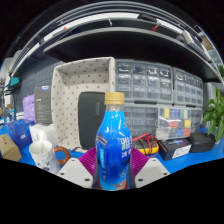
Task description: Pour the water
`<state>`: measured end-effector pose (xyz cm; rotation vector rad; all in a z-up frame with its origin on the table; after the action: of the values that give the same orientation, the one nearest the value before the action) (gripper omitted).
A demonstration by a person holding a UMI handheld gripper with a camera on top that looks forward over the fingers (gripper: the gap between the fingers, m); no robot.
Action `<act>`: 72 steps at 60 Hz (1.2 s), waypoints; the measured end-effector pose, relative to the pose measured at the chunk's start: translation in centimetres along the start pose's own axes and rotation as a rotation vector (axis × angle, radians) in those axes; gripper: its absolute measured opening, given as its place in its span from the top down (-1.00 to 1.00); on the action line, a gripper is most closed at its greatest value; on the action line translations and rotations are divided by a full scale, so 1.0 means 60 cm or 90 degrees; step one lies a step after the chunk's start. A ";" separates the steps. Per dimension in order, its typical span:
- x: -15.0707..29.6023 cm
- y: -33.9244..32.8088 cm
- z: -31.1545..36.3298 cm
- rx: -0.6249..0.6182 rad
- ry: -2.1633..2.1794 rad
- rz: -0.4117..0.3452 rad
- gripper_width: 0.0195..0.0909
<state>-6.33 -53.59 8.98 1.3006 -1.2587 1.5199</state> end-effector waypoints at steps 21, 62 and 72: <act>-0.035 -0.069 0.031 -0.011 0.066 0.090 -0.86; -0.020 -0.285 0.200 -0.034 0.058 0.096 -0.88; 0.008 -0.296 0.214 -0.031 0.053 0.086 -0.87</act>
<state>13.51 -62.09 12.98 1.1295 -1.3443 1.6104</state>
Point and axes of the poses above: the point between the fingertips, and its own axes, seen from behind it with the camera up: z to the left, x up, y forward, the way the camera looks, the point moved 7 cm from there along -y, backward, against the way the camera looks, and after that the axes turned 8 degrees about x, right-handed, at the moved point
